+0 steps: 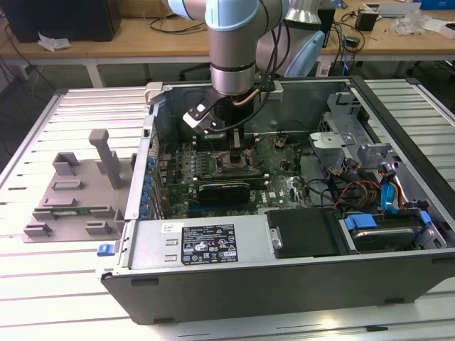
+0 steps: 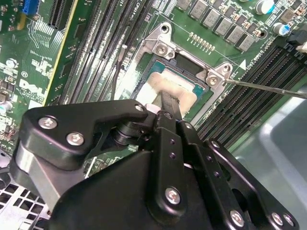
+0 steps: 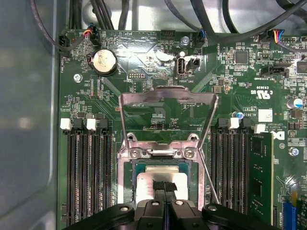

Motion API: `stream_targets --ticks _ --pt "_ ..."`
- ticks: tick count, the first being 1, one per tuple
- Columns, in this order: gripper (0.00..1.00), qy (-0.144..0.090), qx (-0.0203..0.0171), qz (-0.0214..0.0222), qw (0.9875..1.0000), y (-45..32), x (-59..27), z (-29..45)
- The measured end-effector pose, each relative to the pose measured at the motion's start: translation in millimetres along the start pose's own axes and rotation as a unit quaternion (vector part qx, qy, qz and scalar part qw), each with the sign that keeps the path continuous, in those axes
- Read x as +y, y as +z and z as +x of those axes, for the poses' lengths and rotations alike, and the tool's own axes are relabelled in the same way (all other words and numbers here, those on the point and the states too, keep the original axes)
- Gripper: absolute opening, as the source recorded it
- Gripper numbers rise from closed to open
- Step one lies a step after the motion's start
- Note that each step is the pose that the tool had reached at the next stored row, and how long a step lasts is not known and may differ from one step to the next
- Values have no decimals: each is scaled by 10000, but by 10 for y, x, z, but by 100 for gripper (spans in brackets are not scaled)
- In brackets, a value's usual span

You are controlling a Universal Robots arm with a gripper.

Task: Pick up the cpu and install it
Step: 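Place the cpu into insertion slot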

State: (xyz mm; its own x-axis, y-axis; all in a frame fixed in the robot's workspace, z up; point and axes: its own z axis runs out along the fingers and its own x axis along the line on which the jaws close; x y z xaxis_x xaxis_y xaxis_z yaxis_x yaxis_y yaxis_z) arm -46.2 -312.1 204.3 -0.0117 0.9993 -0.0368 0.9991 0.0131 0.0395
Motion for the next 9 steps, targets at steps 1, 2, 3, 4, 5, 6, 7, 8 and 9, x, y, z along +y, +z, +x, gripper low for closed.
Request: stream_targets --ticks 1,2,3,4,5,6,7,8,9 --pt "11 -1 -2 1 10000 6 0 0" --pt "11 0 -2 1 10000 14 -1 0" --pt "11 0 -1 0 10000 16 -1 0" --pt "11 0 0 -1 10000 18 -1 1" --pt "11 0 2 -2 10000 19 0 2" --pt "11 0 2 -3 10000 17 0 2" --pt "11 0 4 -4 10000 14 0 2" --pt "11 1 7 -6 10000 8 1 3" --pt "11 1 13 -10 10000 -1 3 4"
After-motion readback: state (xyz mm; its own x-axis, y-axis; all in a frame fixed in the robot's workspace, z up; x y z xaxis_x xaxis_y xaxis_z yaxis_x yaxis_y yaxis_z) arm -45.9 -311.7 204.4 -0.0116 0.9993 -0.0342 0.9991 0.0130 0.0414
